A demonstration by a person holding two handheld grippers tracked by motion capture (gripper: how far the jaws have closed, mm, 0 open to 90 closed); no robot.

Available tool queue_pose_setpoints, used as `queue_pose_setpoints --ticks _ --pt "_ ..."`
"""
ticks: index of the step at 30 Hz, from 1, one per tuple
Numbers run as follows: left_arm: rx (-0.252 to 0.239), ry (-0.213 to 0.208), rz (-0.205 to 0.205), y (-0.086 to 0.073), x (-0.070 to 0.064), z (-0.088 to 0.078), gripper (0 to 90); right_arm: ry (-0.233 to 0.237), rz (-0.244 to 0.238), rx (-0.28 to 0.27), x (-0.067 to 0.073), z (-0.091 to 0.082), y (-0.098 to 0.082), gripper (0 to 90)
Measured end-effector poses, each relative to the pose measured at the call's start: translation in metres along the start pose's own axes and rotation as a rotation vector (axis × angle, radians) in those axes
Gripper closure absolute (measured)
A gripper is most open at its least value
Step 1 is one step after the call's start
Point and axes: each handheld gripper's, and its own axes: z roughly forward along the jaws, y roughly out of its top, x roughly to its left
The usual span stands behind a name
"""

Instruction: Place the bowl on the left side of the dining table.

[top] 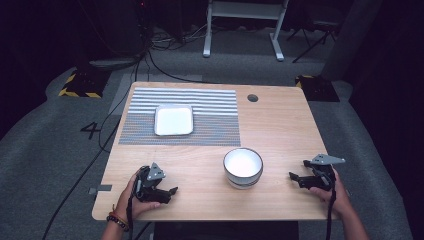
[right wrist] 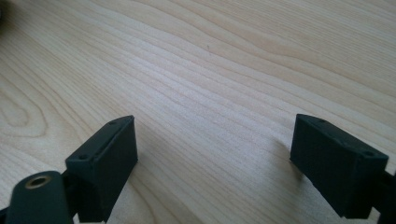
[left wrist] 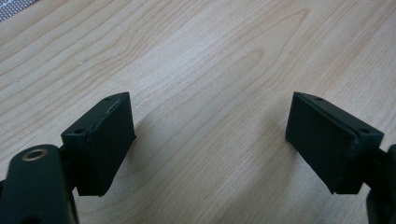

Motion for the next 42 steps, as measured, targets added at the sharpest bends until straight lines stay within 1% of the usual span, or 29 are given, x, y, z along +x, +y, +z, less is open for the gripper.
queue_pose_setpoints --ticks 1,4,5,6,7,8,10,11,12,13,14,15,18,19,20,21,23,24,27,30,34,35,36,37,41,42 --pt "0.004 -0.003 -0.01 0.0 -0.001 0.0 15.7 0.0 0.0 0.0 0.0 0.0 0.0 14.8" --pt "0.005 -0.005 -0.005 0.001 -0.001 0.0 16.0 0.001 0.001 0.0 0.0 0.0 0.0 14.9" --pt "0.007 0.003 0.01 0.001 -0.001 -0.001 15.9 0.0 0.0 0.0 0.0 0.0 0.0 14.9" --pt "0.01 0.008 0.011 0.001 -0.002 -0.001 15.9 0.001 0.0 0.0 0.0 0.0 0.0 14.9" --pt "0.013 -0.001 0.011 0.001 -0.003 -0.001 16.0 0.001 0.0 0.0 0.0 0.0 0.0 14.9" --pt "0.016 -0.001 0.019 0.001 -0.002 -0.002 16.3 0.001 0.0 0.0 0.0 0.0 0.0 14.9" --pt "0.024 -0.003 0.022 0.002 -0.004 -0.002 16.7 0.001 -0.001 0.0 0.0 0.0 0.0 14.9" --pt "0.022 0.004 0.037 0.003 -0.004 -0.003 16.9 0.001 0.0 0.0 0.0 0.0 0.0 14.9" --pt "0.02 -0.007 0.036 0.003 -0.005 -0.004 16.9 0.001 0.0 0.0 0.0 0.0 0.0 14.9" --pt "0.017 -0.004 0.03 0.004 -0.006 -0.004 16.8 0.001 0.001 0.0 0.0 0.0 0.0 14.8" --pt "0.021 0.005 0.046 0.005 -0.007 -0.005 16.9 0.001 0.001 0.0 0.0 0.0 0.0 14.8" --pt "0.023 0.005 0.053 0.005 -0.007 -0.006 16.9 0.001 0.0 0.0 0.0 0.0 0.0 14.9" --pt "0.021 0.003 0.058 0.007 -0.009 -0.008 16.8 0.001 0.0 0.0 0.0 0.0 0.0 14.9" --pt "0.022 -0.008 0.063 0.008 -0.01 -0.008 16.9 0.001 0.0 0.0 0.0 0.0 0.0 14.9" --pt "0.027 -0.009 0.069 0.009 -0.01 -0.008 16.9 0.001 0.001 0.0 0.0 0.0 0.0 14.9" --pt "0.023 -0.014 0.057 0.009 -0.012 -0.008 16.9 0.001 0.001 0.0 0.0 0.0 0.0 14.9" --pt "0.023 -0.004 0.074 0.01 -0.012 -0.009 17.0 0.001 -0.001 0.0 0.0 0.0 0.0 14.9" --pt "0.029 -0.009 0.067 0.01 -0.012 -0.009 16.9 0.002 0.001 0.0 0.0 0.0 0.0 14.8" --pt "0.024 -0.006 0.071 0.012 -0.014 -0.01 16.9 0.001 0.0 0.0 0.0 0.0 0.0 14.9" --pt "0.025 -0.014 0.072 0.013 -0.015 -0.011 16.9 0.001 0.0 0.0 0.0 0.0 0.0 14.9" --pt "0.023 -0.018 0.088 0.015 -0.017 -0.012 17.0 0.001 0.001 0.0 0.0 0.0 0.0 14.9" --pt "0.02 -0.008 0.092 0.017 -0.019 -0.012 17.0 0.001 0.001 0.0 0.0 0.0 0.0 14.9" --pt "0.026 -0.005 0.109 0.018 -0.018 -0.014 17.0 0.001 0.0 0.0 0.0 0.0 0.0 14.9" --pt "0.028 -0.012 0.099 0.018 -0.019 -0.014 17.0 0.001 0.0 0.0 0.0 0.0 0.0 14.8" --pt "0.02 -0.004 0.112 0.021 -0.02 -0.016 17.1 0.002 0.001 0.001 0.0 0.0 0.0 14.9" --pt "0.022 -0.016 0.108 0.021 -0.021 -0.016 17.1 0.001 0.0 0.001 0.0 0.0 0.0 14.9"
